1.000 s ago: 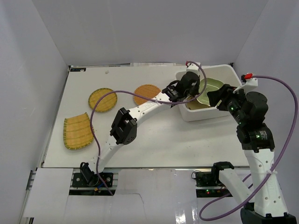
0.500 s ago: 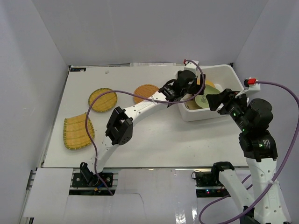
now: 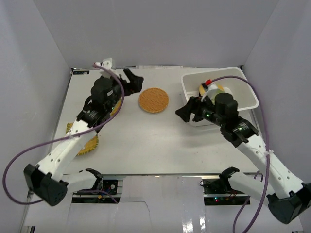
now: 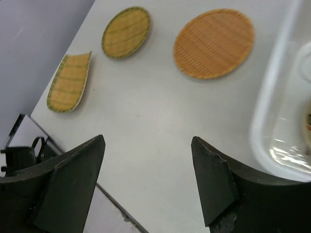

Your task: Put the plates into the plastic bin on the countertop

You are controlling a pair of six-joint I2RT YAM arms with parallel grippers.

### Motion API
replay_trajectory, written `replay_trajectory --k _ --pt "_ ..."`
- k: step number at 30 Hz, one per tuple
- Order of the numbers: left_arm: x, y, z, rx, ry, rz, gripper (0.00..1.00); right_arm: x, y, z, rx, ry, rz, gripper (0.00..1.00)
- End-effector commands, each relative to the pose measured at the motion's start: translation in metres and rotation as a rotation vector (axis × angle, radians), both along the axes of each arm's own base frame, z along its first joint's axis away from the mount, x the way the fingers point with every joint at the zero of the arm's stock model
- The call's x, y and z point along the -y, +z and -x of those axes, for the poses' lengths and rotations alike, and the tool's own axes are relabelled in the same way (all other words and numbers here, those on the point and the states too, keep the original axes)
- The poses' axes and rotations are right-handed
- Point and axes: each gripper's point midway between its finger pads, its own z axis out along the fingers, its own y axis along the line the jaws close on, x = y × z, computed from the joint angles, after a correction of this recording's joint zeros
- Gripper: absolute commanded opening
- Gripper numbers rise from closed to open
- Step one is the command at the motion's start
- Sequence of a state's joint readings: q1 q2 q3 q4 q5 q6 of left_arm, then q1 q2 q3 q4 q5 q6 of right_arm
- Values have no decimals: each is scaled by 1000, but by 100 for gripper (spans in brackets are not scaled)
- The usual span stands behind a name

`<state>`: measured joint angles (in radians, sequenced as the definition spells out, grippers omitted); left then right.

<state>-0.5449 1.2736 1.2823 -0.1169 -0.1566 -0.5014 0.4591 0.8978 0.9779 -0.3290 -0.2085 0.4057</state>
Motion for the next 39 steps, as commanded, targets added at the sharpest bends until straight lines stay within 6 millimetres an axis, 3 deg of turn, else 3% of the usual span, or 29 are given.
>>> replay_trajectory --k 1,2,3,4,5,6,7,8,9,10,11,12,13,14,15,17,18,19,20,21,28,29,32,33,34,37,38,39 --pt "-43 -74 49 -150 58 -92 98 -53 1 -1 44 40 -8 78" --pt "-56 -80 58 -153 89 -100 98 -64 4 -10 77 3 -24 77" --pt "-68 -83 67 -150 118 -99 98 -90 -21 -3 22 39 -10 77" --pt "-85 -75 85 -118 153 -82 98 -101 -27 -5 12 40 -18 76" --pt "-94 -89 95 -132 167 -92 98 -114 -36 -6 -1 49 -23 74" --pt "-100 -87 103 -117 178 -87 98 -135 -32 -3 14 87 -67 72" --pt "-110 -85 110 -99 197 -93 98 -157 -58 -6 -50 110 -50 71" --pt "-119 -71 124 -45 203 -67 98 -175 -66 -2 -75 155 -57 70" --pt "-123 -66 129 -24 206 -65 98 -203 -93 1 -117 199 -34 69" --pt "-128 -60 135 0 208 -70 98 -224 -83 1 -117 228 -64 68" --pt "-134 -50 143 36 209 -51 98 -242 -91 5 -132 257 -63 68" --pt "-136 -47 147 49 209 -48 98 -265 -118 11 -162 287 -36 68" --pt "-137 -45 149 58 206 -47 98 -287 -105 11 -157 309 -77 68" --pt "-138 -42 153 70 199 -40 98 -304 -112 21 -189 368 -85 69" --pt "-137 -44 154 72 190 -40 98 -322 -145 29 -240 395 -48 70" --pt "-134 -45 158 76 167 -32 98 -356 -139 38 -253 446 -97 75" --pt "-133 -52 157 63 162 -44 98 -368 -170 39 -296 452 -69 76" --pt "-132 -55 157 62 155 -46 98 -377 -174 41 -309 463 -81 77" --pt "-132 -58 157 61 153 -56 98 -393 -166 43 -321 487 -121 78" --pt "-133 -62 158 60 155 -60 98 -400 -193 44 -358 488 -101 79" --pt "-131 -74 160 76 138 -64 98 -449 -226 38 -462 527 -147 76" --pt "-130 -75 160 76 133 -66 98 -450 -244 38 -492 520 -125 74" --pt "-127 -77 158 73 126 -62 98 -462 -244 41 -524 537 -164 68" --pt "-126 -77 158 73 118 -64 98 -463 -255 41 -542 531 -162 64" --pt "-126 -79 158 69 118 -67 98 -467 -251 40 -553 534 -183 42" --pt "-128 -81 157 60 129 -74 98 -463 -255 42 -554 526 -201 23" --pt "-130 -80 157 60 140 -72 98 -462 -235 41 -523 522 -227 14" --pt "-130 -77 157 62 145 -69 98 -458 -228 41 -504 518 -234 12"
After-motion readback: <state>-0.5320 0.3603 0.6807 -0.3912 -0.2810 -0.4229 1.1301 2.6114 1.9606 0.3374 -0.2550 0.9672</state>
